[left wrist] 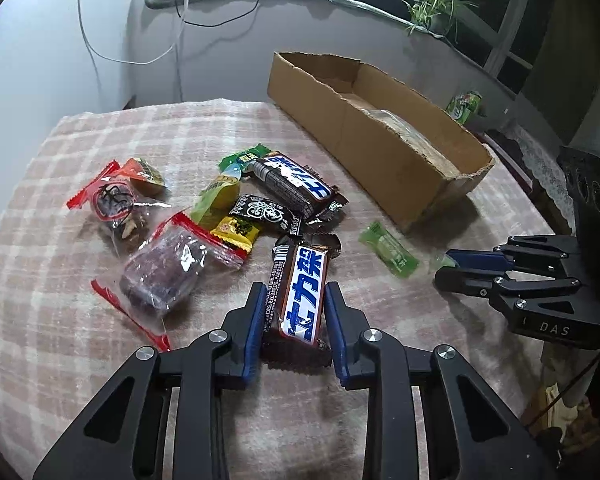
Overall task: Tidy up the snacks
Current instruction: 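Grasp the Snickers bar with the left gripper while the right gripper grasps a green candy, then carry the Snickers bar and green candy over the cardboard box, then open the left gripper over the box while the right gripper releases the green candy, then grasp the red-wrapped snack bag with the left gripper while the right grasps another green candy, then carry the red-wrapped bag and green candy over the cardboard box, then open both grippers to drop the bag and candy into the box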
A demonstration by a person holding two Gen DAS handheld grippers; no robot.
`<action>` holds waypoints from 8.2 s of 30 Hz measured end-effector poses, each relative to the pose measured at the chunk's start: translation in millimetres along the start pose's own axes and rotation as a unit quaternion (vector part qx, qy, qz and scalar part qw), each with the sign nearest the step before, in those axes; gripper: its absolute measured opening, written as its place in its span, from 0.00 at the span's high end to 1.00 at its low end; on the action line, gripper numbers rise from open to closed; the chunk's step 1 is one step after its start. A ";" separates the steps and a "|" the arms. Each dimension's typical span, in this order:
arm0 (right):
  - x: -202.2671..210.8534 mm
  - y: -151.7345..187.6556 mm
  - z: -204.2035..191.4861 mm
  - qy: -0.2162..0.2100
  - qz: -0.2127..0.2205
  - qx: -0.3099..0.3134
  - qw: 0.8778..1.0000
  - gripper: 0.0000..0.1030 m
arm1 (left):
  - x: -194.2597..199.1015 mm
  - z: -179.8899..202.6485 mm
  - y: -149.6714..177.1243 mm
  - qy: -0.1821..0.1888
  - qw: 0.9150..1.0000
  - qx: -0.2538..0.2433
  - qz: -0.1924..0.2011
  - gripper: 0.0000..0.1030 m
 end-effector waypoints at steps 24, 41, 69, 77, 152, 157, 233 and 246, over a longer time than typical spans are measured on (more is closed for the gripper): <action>62.1 -12.9 10.7 0.009 0.072 -0.013 0.997 0.77 | 36.5 14.9 -41.9 0.042 0.996 0.029 0.068 0.73; 86.0 -58.1 66.9 0.043 0.116 -0.041 0.991 0.77 | -3.7 36.1 -119.1 0.038 0.995 -0.006 0.087 0.73; 51.6 -84.7 112.9 0.050 0.099 -0.054 0.992 0.76 | -58.7 54.0 -157.9 0.024 0.997 -0.024 0.068 0.73; 60.2 -82.5 109.1 0.055 0.109 -0.053 0.991 0.52 | -51.3 51.6 -158.9 0.023 0.997 -0.023 0.076 0.73; -35.4 -30.4 -28.6 0.042 0.001 0.042 0.998 0.79 | -0.3 -65.5 -7.1 -0.040 0.998 0.042 0.016 0.57; -31.2 -29.1 -28.1 0.035 0.005 0.035 0.999 0.79 | 7.1 -65.5 -5.7 -0.039 0.998 0.048 0.023 0.57; 62.4 -88.0 120.7 0.066 0.104 -0.047 0.991 0.79 | -64.3 36.1 -177.5 0.020 0.996 0.005 0.091 0.57; 58.3 -89.5 119.5 0.067 0.103 -0.048 0.991 0.40 | -72.8 40.9 -180.3 0.022 0.996 0.002 0.082 0.44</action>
Point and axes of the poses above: each gripper's, at about its wrist camera, not at the fingertips, and x roughly against the way its jaws point, z to its right, y to its underside, the point moved 4 cm from there along -x, roughly the way its jaws point, and after that the axes turned 8 degrees about -y, right-handed, at the moved point
